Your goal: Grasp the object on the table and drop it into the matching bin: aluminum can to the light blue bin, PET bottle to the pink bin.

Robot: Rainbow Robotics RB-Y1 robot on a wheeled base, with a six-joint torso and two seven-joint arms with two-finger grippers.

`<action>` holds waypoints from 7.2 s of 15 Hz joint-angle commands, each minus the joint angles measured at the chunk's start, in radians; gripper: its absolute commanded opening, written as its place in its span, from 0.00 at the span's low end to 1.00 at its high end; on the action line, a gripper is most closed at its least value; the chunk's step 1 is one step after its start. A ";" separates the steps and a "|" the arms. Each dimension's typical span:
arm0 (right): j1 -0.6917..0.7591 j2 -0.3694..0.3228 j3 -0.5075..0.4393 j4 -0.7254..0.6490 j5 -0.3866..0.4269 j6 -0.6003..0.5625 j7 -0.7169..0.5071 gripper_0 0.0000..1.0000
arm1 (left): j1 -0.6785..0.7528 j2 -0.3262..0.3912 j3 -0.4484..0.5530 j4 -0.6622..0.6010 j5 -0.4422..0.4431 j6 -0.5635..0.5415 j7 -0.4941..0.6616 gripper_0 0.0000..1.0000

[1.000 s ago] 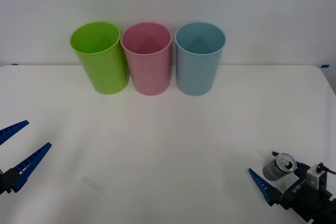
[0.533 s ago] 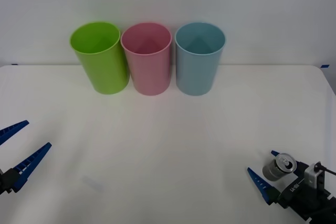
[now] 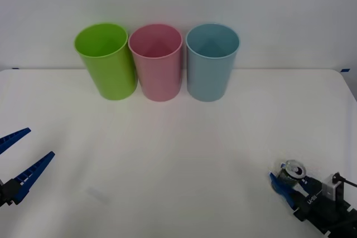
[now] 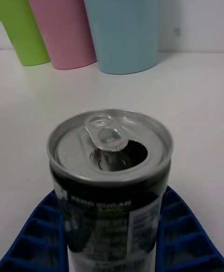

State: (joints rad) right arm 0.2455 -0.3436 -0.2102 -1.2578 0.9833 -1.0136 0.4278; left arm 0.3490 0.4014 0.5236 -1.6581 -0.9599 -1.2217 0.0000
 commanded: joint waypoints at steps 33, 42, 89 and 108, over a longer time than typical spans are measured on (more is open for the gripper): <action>-0.241 -0.109 0.101 -0.571 0.043 0.300 -0.601 0.00 | 0.000 0.000 0.000 0.000 0.000 0.000 0.000 1.00; -0.485 -0.080 0.213 -0.442 0.175 0.537 -0.635 0.00 | 0.000 0.000 0.000 0.000 0.000 0.000 0.000 1.00; -0.693 -0.012 0.236 -0.219 0.342 0.590 -0.633 1.00 | 0.000 0.000 0.000 0.000 0.000 0.000 0.000 1.00; 0.126 -0.121 -0.067 -0.660 0.147 0.237 -0.399 1.00 | 0.000 0.000 0.000 0.000 0.000 0.000 0.000 1.00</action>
State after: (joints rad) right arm 0.3510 -0.4712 -0.2654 -1.9178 1.1362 -0.7569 0.0090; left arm 0.3490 0.4014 0.5236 -1.6580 -0.9599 -1.2217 0.0000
